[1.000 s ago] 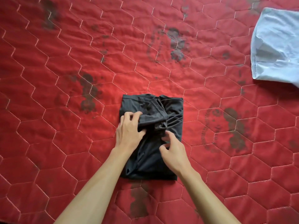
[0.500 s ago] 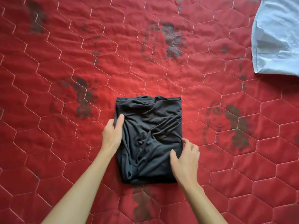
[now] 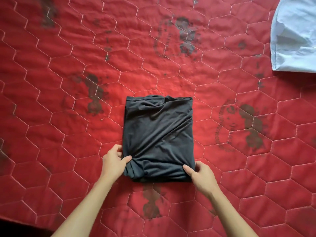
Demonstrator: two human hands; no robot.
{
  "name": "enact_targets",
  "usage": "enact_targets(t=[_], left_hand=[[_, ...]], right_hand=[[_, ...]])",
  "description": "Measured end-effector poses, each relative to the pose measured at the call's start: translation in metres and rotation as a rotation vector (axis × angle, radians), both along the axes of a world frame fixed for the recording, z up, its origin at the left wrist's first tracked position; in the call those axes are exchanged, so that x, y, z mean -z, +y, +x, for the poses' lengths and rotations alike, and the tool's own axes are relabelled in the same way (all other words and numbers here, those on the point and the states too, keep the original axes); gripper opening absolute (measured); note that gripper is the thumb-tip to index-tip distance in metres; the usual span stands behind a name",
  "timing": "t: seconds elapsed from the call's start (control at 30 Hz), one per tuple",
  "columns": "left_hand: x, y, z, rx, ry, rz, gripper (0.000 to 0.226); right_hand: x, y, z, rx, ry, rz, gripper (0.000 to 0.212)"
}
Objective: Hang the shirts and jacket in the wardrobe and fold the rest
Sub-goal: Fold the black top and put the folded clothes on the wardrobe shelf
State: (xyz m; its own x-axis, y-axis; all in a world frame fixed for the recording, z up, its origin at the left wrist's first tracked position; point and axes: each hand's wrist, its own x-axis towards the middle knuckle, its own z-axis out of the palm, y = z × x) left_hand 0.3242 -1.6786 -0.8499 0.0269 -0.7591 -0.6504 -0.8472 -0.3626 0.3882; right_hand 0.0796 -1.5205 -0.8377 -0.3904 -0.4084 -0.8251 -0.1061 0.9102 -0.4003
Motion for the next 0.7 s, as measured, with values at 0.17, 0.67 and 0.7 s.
enact_targets(t=[0.17,0.67,0.7], left_hand=[[-0.017,0.042,-0.02,-0.018,-0.308,0.102,0.074],[-0.072,0.032,-0.01,-0.628,0.462,0.759,0.013],[-0.079,0.016,-0.017,-0.62,0.486,0.73,0.012]], right_hand=[[-0.005,0.008,0.007,0.161,-0.155,-0.036,0.019],[-0.07,-0.002,-0.033,0.468,-0.421,-0.169,0.062],[-0.074,-0.014,-0.036,0.505,-0.427,-0.209,0.062]])
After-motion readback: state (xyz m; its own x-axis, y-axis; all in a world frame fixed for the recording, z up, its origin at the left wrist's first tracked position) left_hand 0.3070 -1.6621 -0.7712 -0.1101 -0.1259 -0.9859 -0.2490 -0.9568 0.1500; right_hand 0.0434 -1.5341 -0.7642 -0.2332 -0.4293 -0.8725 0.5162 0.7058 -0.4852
